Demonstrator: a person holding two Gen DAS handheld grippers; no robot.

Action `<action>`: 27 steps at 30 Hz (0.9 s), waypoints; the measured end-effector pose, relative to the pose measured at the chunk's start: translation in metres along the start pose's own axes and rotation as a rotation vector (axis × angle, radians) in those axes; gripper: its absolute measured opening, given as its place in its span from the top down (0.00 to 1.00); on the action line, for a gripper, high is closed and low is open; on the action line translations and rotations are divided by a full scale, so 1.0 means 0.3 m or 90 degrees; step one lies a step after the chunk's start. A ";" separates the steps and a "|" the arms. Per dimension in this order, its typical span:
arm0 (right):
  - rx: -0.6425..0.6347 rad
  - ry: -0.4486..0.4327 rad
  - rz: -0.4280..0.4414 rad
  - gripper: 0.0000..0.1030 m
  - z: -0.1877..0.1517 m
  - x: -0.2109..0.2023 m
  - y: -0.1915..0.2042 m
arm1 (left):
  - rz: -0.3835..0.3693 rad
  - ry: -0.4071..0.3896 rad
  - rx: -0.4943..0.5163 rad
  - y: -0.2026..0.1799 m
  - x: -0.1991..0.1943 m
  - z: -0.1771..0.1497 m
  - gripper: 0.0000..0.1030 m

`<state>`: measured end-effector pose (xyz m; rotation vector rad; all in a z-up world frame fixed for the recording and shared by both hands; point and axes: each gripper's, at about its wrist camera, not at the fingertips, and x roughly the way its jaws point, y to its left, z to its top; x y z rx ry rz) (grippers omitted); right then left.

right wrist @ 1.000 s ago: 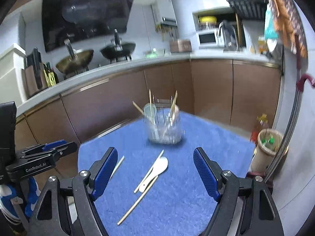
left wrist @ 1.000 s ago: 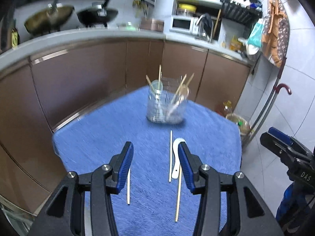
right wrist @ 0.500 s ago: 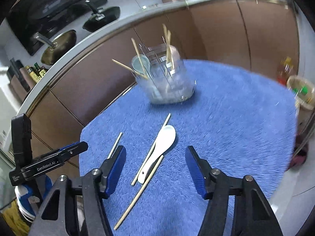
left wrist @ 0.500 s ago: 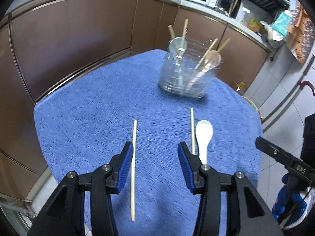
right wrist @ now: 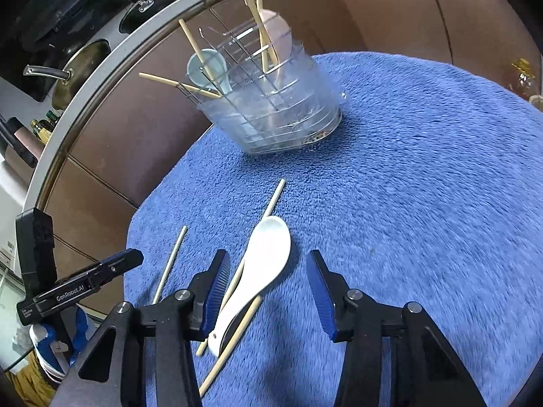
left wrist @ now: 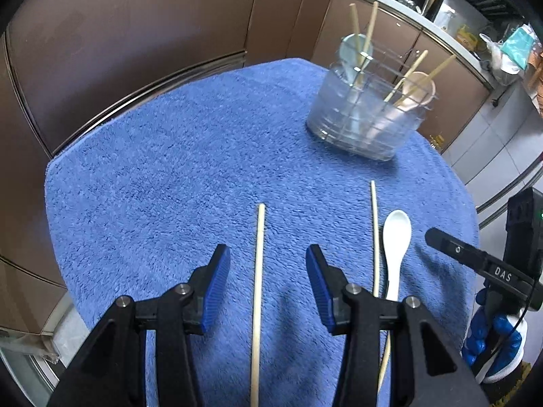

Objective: Organize utensils
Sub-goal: 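Move the left tool toward a chopstick while the right tool approaches the white spoon, then close the right tool on the white spoon while the left tool grasps a chopstick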

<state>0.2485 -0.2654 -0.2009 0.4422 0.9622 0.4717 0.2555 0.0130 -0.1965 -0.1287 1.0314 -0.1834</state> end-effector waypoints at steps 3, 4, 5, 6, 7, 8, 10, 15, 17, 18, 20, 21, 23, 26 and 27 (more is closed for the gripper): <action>-0.002 0.018 0.009 0.61 0.020 0.032 -0.014 | 0.003 0.008 -0.001 0.007 0.021 0.013 0.57; -0.004 0.024 0.009 0.62 0.026 0.048 -0.015 | 0.004 0.010 -0.002 0.008 0.026 0.015 0.57; -0.004 0.031 0.010 0.63 0.030 0.060 -0.020 | 0.005 0.012 -0.003 0.009 0.031 0.016 0.57; -0.004 0.035 0.012 0.65 0.035 0.070 -0.027 | 0.007 0.013 -0.003 0.010 0.036 0.015 0.57; -0.004 0.041 0.015 0.66 0.038 0.078 -0.029 | 0.009 0.015 -0.002 0.010 0.042 0.015 0.57; -0.005 0.045 0.017 0.68 0.039 0.085 -0.031 | 0.011 0.017 -0.001 0.011 0.049 0.014 0.57; -0.010 0.053 0.018 0.72 0.037 0.096 -0.035 | 0.010 0.024 -0.002 0.013 0.066 0.012 0.57; -0.021 0.062 0.015 0.88 0.039 0.116 -0.035 | 0.009 0.035 -0.003 0.018 0.110 0.018 0.57; -0.021 0.059 0.015 0.89 0.039 0.112 -0.039 | 0.006 0.041 -0.006 0.021 0.123 0.024 0.57; -0.020 0.056 0.015 0.91 0.038 0.106 -0.043 | 0.007 0.043 -0.006 0.023 0.127 0.025 0.57; -0.019 0.050 0.014 0.92 0.037 0.095 -0.048 | 0.010 0.048 -0.005 0.025 0.140 0.031 0.57; -0.018 0.047 0.014 0.93 0.036 0.083 -0.054 | 0.011 0.051 -0.004 0.026 0.146 0.034 0.58; -0.017 0.039 0.014 0.93 0.036 0.062 -0.063 | 0.014 0.057 0.002 0.024 0.162 0.041 0.60; -0.021 0.036 0.014 0.93 0.038 0.039 -0.069 | 0.018 0.071 0.006 0.026 0.189 0.053 0.64; -0.019 0.037 0.014 0.93 0.042 0.039 -0.069 | 0.017 0.075 0.005 0.027 0.196 0.055 0.64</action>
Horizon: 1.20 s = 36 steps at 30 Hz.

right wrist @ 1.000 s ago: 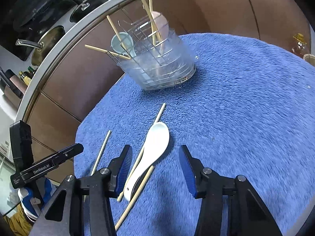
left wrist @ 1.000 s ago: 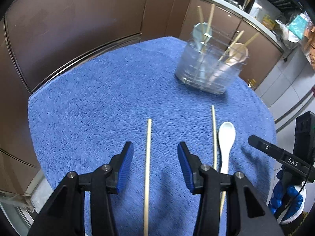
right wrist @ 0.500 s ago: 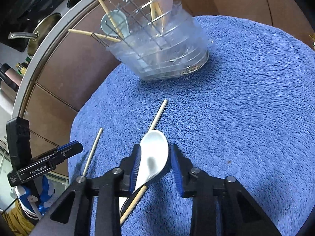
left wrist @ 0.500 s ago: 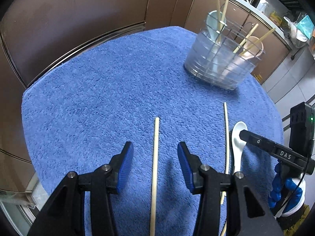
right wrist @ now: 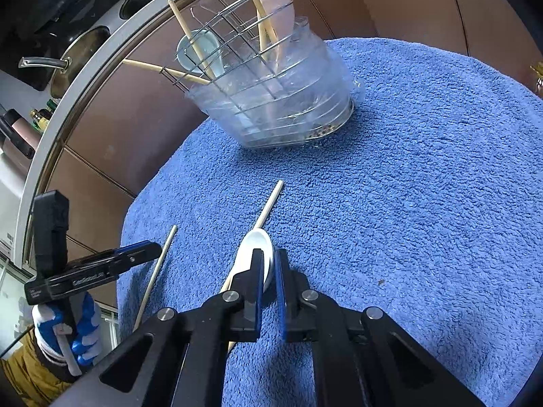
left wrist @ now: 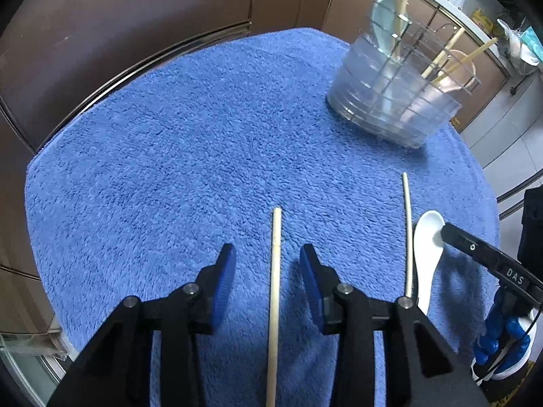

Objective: Organize utensils
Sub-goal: 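Close the right tool on the white spoon while the left tool grasps a chopstick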

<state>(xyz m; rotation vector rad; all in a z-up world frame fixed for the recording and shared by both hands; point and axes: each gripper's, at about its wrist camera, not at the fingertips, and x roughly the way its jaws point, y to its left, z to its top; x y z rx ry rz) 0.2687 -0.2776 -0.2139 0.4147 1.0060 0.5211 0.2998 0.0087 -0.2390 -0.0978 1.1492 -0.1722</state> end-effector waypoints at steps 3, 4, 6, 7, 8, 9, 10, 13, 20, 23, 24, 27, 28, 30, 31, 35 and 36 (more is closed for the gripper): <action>0.012 0.007 0.012 0.91 0.005 -0.001 -0.016 | 0.001 0.005 0.004 0.000 0.012 0.006 0.65; 0.011 0.010 0.013 0.91 0.008 0.003 -0.016 | 0.000 0.007 0.007 0.000 0.014 0.006 0.65; 0.012 0.016 0.020 0.89 0.016 0.018 -0.014 | -0.002 0.012 0.007 0.000 0.022 0.007 0.65; 0.012 0.019 0.021 0.88 0.019 0.024 -0.016 | -0.002 0.015 0.007 0.001 0.027 0.007 0.65; 0.012 0.021 0.023 0.87 0.022 0.031 -0.016 | -0.001 0.016 0.008 0.001 0.031 0.009 0.65; 0.010 0.025 0.024 0.87 0.025 0.044 -0.013 | 0.001 0.017 0.012 -0.001 0.033 0.010 0.65; 0.009 0.028 0.025 0.87 0.027 0.052 -0.012 | 0.003 0.019 0.015 -0.006 0.031 0.011 0.65; 0.006 0.043 0.028 0.87 0.040 0.085 -0.010 | 0.002 0.033 0.025 -0.014 0.040 0.028 0.65; -0.009 0.093 0.049 0.89 0.074 0.120 -0.017 | 0.019 0.087 0.062 -0.040 0.085 0.099 0.72; -0.027 0.103 0.039 0.92 0.089 0.127 -0.011 | 0.035 0.096 0.064 -0.044 0.095 0.118 0.81; -0.033 0.103 0.039 0.93 0.090 0.127 -0.009 | 0.038 0.096 0.064 -0.044 0.097 0.121 0.83; -0.043 0.090 0.033 0.93 0.080 0.119 -0.003 | 0.043 0.086 0.062 -0.040 0.096 0.124 0.89; -0.043 0.084 0.032 0.93 0.076 0.118 0.002 | 0.042 0.081 0.059 -0.037 0.094 0.123 0.90; -0.045 0.068 0.028 0.93 0.066 0.107 0.008 | 0.036 0.069 0.052 -0.020 0.081 0.116 0.95; -0.046 0.062 0.027 0.93 0.061 0.100 0.011 | 0.032 0.063 0.046 -0.010 0.075 0.110 0.95; -0.059 0.028 0.020 0.94 0.040 0.040 0.036 | 0.017 0.024 0.029 0.022 0.037 0.092 0.95; -0.064 0.018 0.015 0.94 0.036 0.022 0.046 | 0.012 0.012 0.024 0.029 0.020 0.086 0.95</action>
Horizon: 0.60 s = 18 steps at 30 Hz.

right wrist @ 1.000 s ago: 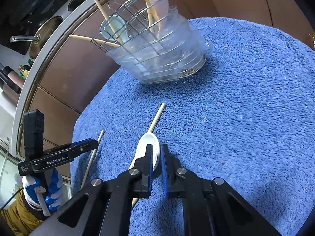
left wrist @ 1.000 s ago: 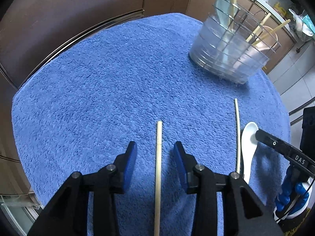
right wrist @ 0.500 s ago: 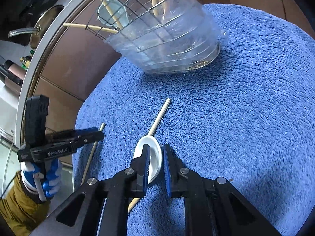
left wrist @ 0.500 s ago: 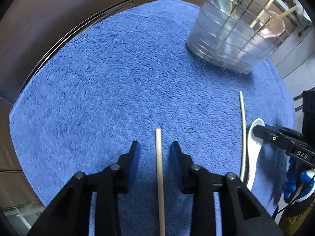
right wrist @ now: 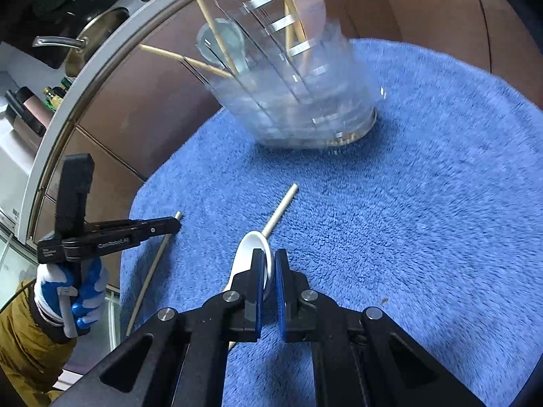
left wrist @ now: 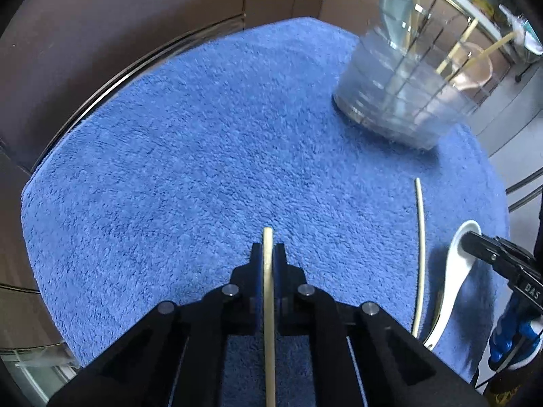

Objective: Organize utensils
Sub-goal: 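Close the right tool on the white spoon while the left tool grasps a chopstick, then lift the spoon and chopstick and carry both tools to the holder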

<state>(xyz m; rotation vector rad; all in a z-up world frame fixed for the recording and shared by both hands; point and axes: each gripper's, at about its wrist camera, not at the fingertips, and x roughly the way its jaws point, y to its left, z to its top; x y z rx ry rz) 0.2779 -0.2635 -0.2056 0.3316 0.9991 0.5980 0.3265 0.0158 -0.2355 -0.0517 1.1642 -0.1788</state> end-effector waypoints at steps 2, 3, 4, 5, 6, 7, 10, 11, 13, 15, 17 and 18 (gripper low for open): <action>-0.013 -0.020 -0.011 0.94 -0.008 -0.037 0.028 | -0.018 -0.031 -0.008 0.000 -0.048 -0.015 0.95; -0.017 -0.028 -0.016 0.94 -0.013 -0.052 0.039 | -0.025 -0.049 -0.010 0.006 -0.075 -0.021 0.95; -0.023 -0.037 -0.023 0.94 -0.018 -0.070 0.053 | -0.030 -0.064 -0.011 0.006 -0.097 -0.025 0.95; -0.027 -0.046 -0.031 0.94 -0.020 -0.084 0.065 | -0.038 -0.082 -0.012 0.009 -0.125 -0.034 0.95; -0.030 -0.053 -0.039 0.94 -0.027 -0.101 0.075 | -0.047 -0.099 -0.013 0.011 -0.155 -0.039 0.95; -0.034 -0.061 -0.048 0.94 -0.031 -0.118 0.089 | -0.053 -0.116 -0.014 0.015 -0.188 -0.046 0.95; -0.039 -0.088 -0.065 0.94 -0.043 -0.170 0.129 | -0.059 -0.156 -0.013 0.016 -0.273 -0.072 0.95; -0.039 -0.097 -0.069 0.94 -0.047 -0.187 0.141 | -0.062 -0.167 -0.013 0.016 -0.300 -0.082 0.95; -0.042 -0.110 -0.076 0.94 -0.055 -0.215 0.165 | -0.067 -0.183 -0.014 0.003 -0.338 -0.091 0.95; -0.045 -0.123 -0.085 0.94 -0.066 -0.244 0.198 | -0.071 -0.197 -0.014 -0.042 -0.364 -0.102 0.95; -0.052 -0.134 -0.093 0.94 -0.080 -0.268 0.232 | -0.078 -0.207 -0.015 -0.036 -0.389 -0.124 0.95; -0.055 -0.139 -0.097 0.94 -0.083 -0.280 0.252 | -0.084 -0.215 -0.016 -0.034 -0.412 -0.136 0.95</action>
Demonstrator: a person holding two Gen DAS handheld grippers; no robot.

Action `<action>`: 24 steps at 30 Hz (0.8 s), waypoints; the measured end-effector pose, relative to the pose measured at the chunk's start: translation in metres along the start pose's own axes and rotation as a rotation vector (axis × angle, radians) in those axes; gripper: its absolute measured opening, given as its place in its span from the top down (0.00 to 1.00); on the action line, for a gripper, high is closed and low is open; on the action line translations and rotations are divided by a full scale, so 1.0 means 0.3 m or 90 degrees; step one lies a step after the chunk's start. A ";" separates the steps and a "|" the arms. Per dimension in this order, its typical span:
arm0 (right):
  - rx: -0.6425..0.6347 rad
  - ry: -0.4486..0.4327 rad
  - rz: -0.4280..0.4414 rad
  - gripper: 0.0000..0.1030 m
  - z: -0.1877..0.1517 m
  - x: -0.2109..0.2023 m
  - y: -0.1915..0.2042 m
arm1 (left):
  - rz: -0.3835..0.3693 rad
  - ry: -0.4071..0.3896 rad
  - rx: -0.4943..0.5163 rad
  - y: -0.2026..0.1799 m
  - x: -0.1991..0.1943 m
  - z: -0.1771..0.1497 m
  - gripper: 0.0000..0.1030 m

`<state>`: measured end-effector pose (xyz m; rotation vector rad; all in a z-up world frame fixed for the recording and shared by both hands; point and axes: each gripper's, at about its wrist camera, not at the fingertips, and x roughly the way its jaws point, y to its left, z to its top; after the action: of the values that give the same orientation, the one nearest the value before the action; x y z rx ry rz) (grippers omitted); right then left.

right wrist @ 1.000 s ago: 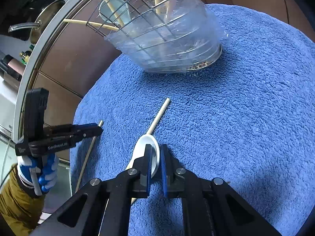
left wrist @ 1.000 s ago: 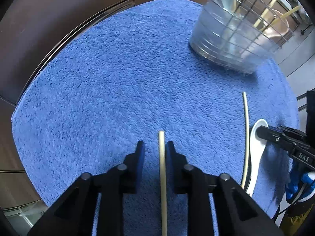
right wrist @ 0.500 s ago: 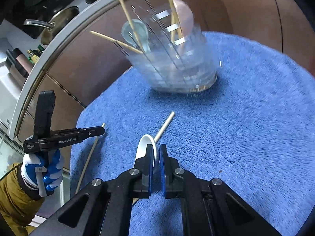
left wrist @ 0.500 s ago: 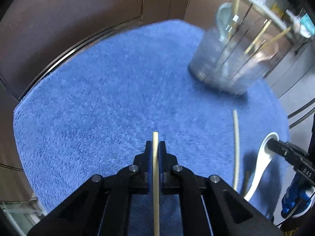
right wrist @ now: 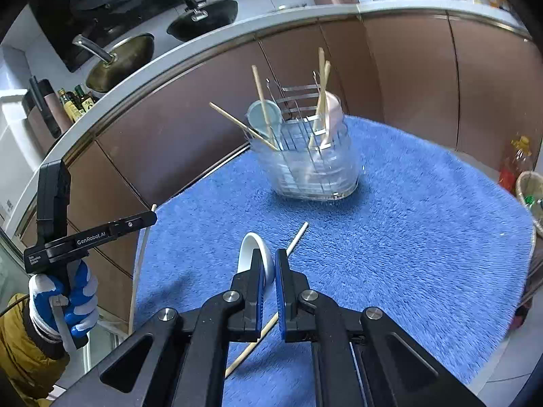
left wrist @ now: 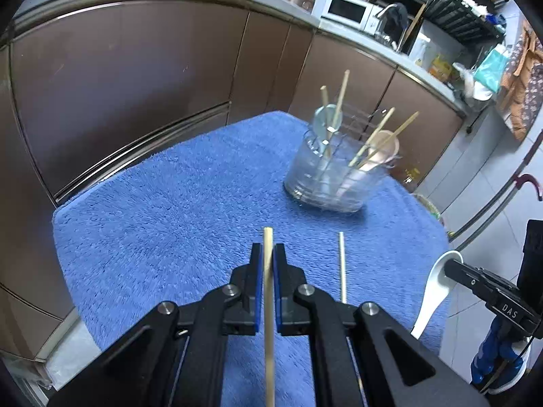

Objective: Organize utensils
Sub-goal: 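Lift the spoon and chopstick and carry both tools to the holder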

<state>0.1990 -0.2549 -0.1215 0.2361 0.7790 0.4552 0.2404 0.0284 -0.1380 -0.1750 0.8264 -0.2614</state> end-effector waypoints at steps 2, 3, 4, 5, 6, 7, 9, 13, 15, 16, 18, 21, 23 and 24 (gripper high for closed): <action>-0.006 -0.010 -0.008 0.94 -0.003 -0.031 0.024 | -0.007 -0.012 -0.002 -0.023 -0.025 -0.011 0.95; -0.010 -0.018 -0.013 0.94 -0.006 -0.054 0.041 | -0.011 -0.019 -0.005 -0.028 -0.051 -0.012 0.95; -0.011 -0.023 -0.015 0.94 -0.008 -0.069 0.050 | -0.017 -0.029 -0.007 -0.029 -0.078 -0.013 0.95; -0.012 -0.029 -0.017 0.94 -0.013 -0.087 0.061 | -0.021 -0.036 -0.009 -0.031 -0.099 -0.014 0.95; -0.015 -0.036 -0.020 0.94 -0.016 -0.110 0.073 | -0.026 -0.044 -0.011 -0.026 -0.124 -0.009 0.95; -0.019 -0.043 -0.023 0.94 -0.019 -0.132 0.087 | -0.031 -0.054 -0.012 -0.025 -0.158 -0.009 0.95; -0.025 -0.055 -0.030 0.94 -0.025 -0.167 0.116 | -0.041 -0.073 -0.016 -0.031 -0.204 -0.015 0.95; -0.040 -0.077 -0.044 0.94 -0.037 -0.229 0.174 | -0.055 -0.112 -0.017 -0.049 -0.296 -0.025 0.95; -0.047 -0.089 -0.052 0.94 -0.038 -0.255 0.199 | -0.062 -0.131 -0.014 -0.060 -0.339 -0.029 0.95; -0.052 -0.096 -0.056 0.94 -0.038 -0.268 0.213 | -0.063 -0.138 -0.013 -0.065 -0.352 -0.028 0.95; -0.060 -0.107 -0.062 0.94 -0.034 -0.288 0.236 | -0.063 -0.154 -0.007 -0.079 -0.380 -0.028 0.95; -0.072 -0.119 -0.079 0.94 -0.013 -0.295 0.262 | -0.061 -0.175 -0.001 -0.100 -0.406 -0.011 0.95; -0.080 -0.128 -0.090 0.94 0.008 -0.296 0.267 | -0.058 -0.192 0.005 -0.112 -0.416 0.016 0.95; -0.084 -0.133 -0.097 0.94 0.017 -0.297 0.271 | -0.057 -0.200 0.006 -0.119 -0.418 0.035 0.95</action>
<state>0.1222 -0.2262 -0.0327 0.0984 0.5549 0.3308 0.1613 0.0321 -0.0339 -0.2373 0.5063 -0.3132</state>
